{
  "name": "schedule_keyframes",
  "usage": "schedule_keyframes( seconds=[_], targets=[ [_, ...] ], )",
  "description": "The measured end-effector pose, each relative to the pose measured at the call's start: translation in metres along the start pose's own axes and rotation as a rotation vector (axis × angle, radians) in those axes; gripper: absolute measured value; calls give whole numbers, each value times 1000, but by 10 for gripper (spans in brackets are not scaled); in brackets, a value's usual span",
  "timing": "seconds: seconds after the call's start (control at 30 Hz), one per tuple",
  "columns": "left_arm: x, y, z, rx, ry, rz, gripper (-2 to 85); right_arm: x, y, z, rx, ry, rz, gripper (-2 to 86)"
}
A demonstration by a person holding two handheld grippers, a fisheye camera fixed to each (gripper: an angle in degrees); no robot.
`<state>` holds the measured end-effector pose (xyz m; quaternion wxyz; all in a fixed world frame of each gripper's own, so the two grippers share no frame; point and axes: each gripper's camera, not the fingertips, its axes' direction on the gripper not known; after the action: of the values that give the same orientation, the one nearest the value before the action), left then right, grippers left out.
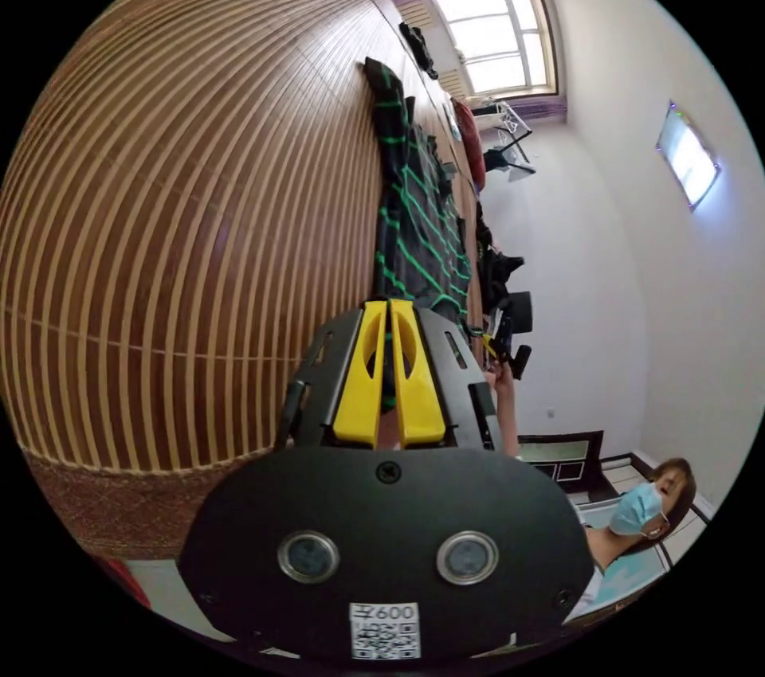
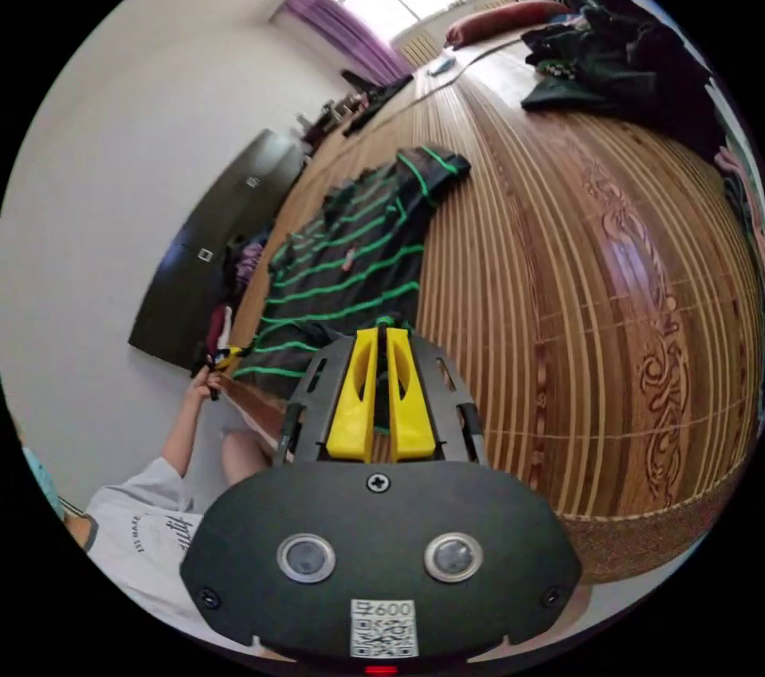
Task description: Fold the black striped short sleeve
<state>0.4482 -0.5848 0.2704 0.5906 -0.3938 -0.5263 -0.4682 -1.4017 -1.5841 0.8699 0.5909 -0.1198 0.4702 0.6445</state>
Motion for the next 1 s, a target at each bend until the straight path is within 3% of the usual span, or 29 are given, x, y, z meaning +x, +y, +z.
schedule_keyframes(
  seconds=[0.13,0.43,0.73,0.87,1.0],
  targets=[
    [-8,5,-4,21,51,-11,9,2,1,16,-4,39,-35,-8],
    [19,15,-15,14,159,65,10,15,10,-21,123,-182,-15,-8],
    [92,93,-45,-135,207,202,9,-19,79,-79,106,-170,-126,-8],
    [114,142,-34,-247,129,216,10,-15,117,-60,5,-171,-103,-8],
    [92,177,7,-345,28,152,12,10,150,9,-162,-33,-77,-8]
  ],
)
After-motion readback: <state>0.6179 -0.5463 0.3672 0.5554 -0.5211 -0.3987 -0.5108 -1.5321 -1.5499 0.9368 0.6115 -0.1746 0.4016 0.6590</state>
